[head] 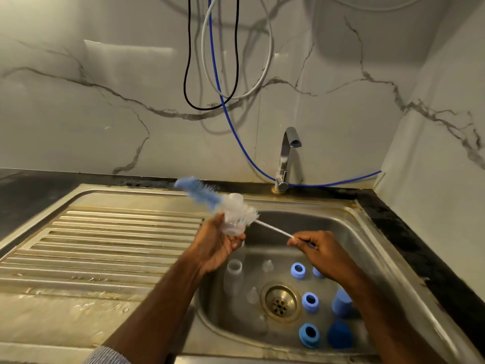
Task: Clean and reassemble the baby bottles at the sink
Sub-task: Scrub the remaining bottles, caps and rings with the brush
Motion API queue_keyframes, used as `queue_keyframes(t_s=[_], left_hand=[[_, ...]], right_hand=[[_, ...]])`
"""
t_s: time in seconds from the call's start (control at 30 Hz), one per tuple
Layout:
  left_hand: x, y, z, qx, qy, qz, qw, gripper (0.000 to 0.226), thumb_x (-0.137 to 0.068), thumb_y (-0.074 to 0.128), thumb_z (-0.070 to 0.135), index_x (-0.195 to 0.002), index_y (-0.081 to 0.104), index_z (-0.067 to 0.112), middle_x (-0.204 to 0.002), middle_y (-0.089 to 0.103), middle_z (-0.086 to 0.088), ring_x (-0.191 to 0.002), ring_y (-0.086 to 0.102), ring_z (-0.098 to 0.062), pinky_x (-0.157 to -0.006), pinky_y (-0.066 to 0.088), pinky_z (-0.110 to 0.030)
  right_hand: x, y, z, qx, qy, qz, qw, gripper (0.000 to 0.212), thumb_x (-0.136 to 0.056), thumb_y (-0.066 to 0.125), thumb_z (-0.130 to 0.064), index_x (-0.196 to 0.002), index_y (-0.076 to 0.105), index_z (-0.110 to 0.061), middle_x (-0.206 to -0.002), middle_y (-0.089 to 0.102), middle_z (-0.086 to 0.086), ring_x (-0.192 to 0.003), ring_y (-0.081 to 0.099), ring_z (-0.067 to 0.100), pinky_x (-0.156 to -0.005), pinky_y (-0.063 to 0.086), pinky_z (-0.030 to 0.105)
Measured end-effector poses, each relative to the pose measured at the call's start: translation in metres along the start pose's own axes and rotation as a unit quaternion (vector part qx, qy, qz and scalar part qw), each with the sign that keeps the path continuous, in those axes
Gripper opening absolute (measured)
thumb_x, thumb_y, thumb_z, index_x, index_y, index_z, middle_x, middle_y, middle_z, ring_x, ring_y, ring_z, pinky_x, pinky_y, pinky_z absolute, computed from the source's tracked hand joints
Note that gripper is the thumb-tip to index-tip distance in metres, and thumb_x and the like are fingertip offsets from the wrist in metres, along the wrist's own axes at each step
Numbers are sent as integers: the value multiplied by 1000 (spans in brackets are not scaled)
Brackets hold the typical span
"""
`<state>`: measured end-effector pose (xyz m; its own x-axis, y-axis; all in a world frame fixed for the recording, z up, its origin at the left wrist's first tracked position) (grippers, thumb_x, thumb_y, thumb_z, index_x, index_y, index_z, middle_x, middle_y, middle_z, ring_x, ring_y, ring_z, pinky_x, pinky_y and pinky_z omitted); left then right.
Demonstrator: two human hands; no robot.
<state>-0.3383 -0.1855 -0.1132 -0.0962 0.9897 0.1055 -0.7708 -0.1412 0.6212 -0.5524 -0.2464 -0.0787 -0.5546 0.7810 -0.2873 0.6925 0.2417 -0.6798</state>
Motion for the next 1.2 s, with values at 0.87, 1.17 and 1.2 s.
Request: queue_keyframes(t_s=[0.87,1.17,1.2], left_hand=[[-2,3,-2,-3,-3,-11,1000,43,-102,46,33,-132,56,5,-112,66,-22,-82,64,-25,-64,55,-30],[-7,-3,-12,-75,-45,15,996,63,-99,45,56,-136,50,6,-93,66,-19,-67,59,-22,-49,47,-26],[-7,-7,-9,-93,-35,21,995,64,-94,53,57,-136,50,8,-94,66,-18,-68,58,-21,-49,46,-26]], right_hand=[[2,12,5,-9,14,-82,996,19,-99,61,-24,-94,76,-34,-90,75,-15,-87,70,4,-80,56,28],[-1,1,10,-25,43,-21,999,18,-99,62,-25,-91,75,-34,-80,73,-12,-76,68,5,-69,53,23],[-1,-8,14,-37,52,2,998,18,-99,61,-23,-93,76,-32,-79,73,-15,-75,68,3,-68,50,20]])
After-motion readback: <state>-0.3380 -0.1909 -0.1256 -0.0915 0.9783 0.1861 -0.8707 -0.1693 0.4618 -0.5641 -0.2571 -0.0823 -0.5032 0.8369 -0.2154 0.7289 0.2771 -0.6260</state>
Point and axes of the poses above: each hand's wrist, its own x-axis away from the middle knuckle, its own y-axis out of the palm, z = x × y, the point moved 10 cm from there along -x, towards the middle knuckle
